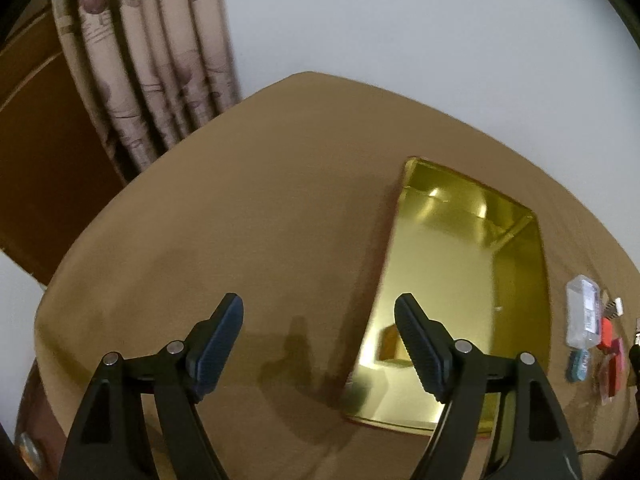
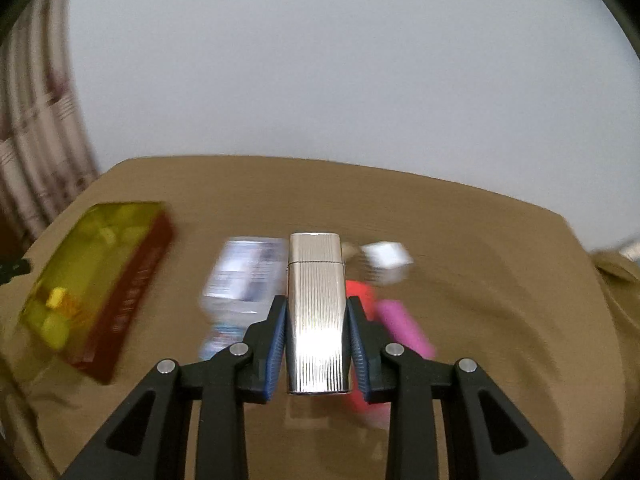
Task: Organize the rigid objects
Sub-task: 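Lower the lighter into the gold tin and open the right gripper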
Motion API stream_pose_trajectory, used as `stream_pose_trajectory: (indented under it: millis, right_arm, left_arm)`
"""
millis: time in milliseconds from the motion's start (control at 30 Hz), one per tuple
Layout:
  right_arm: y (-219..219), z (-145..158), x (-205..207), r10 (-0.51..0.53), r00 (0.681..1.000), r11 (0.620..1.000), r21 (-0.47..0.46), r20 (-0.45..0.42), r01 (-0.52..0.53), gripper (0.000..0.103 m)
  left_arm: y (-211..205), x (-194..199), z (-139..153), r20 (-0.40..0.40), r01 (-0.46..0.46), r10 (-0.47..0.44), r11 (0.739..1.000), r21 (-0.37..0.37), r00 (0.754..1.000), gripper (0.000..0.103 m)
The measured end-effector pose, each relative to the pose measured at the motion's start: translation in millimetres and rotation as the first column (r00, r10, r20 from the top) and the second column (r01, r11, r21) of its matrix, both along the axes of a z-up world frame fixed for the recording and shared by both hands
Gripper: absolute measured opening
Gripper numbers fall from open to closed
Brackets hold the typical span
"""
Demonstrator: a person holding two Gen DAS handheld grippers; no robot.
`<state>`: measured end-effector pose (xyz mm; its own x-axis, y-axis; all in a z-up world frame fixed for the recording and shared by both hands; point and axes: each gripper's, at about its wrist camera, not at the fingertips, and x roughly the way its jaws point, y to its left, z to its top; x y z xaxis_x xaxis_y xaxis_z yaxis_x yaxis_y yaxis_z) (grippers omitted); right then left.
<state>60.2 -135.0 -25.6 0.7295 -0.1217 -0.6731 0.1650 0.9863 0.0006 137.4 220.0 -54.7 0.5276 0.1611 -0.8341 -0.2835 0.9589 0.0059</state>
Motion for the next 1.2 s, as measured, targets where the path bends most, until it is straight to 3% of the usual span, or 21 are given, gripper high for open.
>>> stream_pose_trajectory:
  millis: [333, 633, 967, 1200]
  right_arm:
    - [126, -10, 59, 0.263, 0.964, 0.964, -0.026, -0.048, -0.265, 0.029]
    - [191, -29, 116, 0.344, 0.927, 0.932, -0.061, -0.148, -0.356, 0.029]
    - [201, -60, 142, 0.348, 0.898, 0.926, -0.05, -0.271, -0.374, 0.029]
    - [209, -70, 141, 0.357, 0.881, 0.914, -0.076, -0.312, -0.397, 0.03]
  left_arm:
    - [8, -1, -2, -0.012, -0.024, 0.024, 1.0, 0.007, 1.0, 0.076]
    - [17, 1, -3, -0.013, -0.05, 0.05, 0.999, 0.008, 0.999, 0.076]
    - [19, 3, -3, -0.017, -0.058, 0.058, 0.998, -0.008, 0.998, 0.077]
    - [18, 2, -4, -0.022, -0.051, 0.051, 0.999, -0.013, 0.998, 0.077]
